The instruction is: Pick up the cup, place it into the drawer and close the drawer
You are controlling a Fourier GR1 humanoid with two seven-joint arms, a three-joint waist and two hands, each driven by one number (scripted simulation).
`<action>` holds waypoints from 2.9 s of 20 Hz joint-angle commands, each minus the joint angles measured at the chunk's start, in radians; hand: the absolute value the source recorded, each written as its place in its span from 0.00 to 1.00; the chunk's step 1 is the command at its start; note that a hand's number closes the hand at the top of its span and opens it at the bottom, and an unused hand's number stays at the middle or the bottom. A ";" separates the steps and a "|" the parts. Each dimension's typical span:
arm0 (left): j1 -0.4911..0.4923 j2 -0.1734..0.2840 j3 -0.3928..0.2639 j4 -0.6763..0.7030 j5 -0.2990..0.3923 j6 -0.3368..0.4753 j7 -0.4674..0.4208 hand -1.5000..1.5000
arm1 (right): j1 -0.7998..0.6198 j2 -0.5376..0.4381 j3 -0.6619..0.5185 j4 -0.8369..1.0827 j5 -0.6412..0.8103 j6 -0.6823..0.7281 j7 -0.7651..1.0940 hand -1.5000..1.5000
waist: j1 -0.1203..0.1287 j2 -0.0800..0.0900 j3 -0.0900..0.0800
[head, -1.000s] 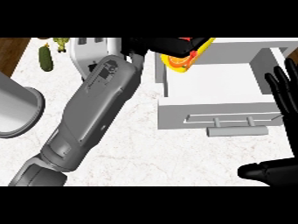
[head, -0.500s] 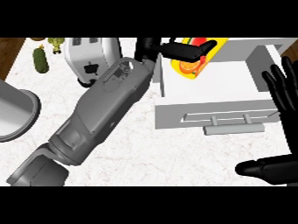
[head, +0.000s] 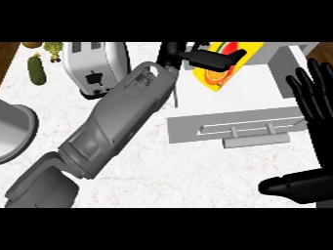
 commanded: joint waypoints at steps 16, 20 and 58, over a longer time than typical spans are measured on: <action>-0.035 0.000 -0.078 -0.054 0.177 0.022 -0.063 0.00 | -0.003 -0.004 -0.031 -0.007 -0.124 0.045 0.014 0.00 | 0.017 -0.007 -0.001; -0.010 0.000 -0.038 -0.087 0.219 -0.024 -0.149 0.00 | 0.019 -0.015 -0.026 -0.049 -0.152 0.050 0.062 0.00 | 0.041 -0.012 -0.001; 1.031 0.547 0.224 -1.010 0.279 -0.266 -0.045 0.00 | 0.037 -0.217 0.317 0.288 0.835 0.047 -0.272 1.00 | 0.111 -0.018 -0.002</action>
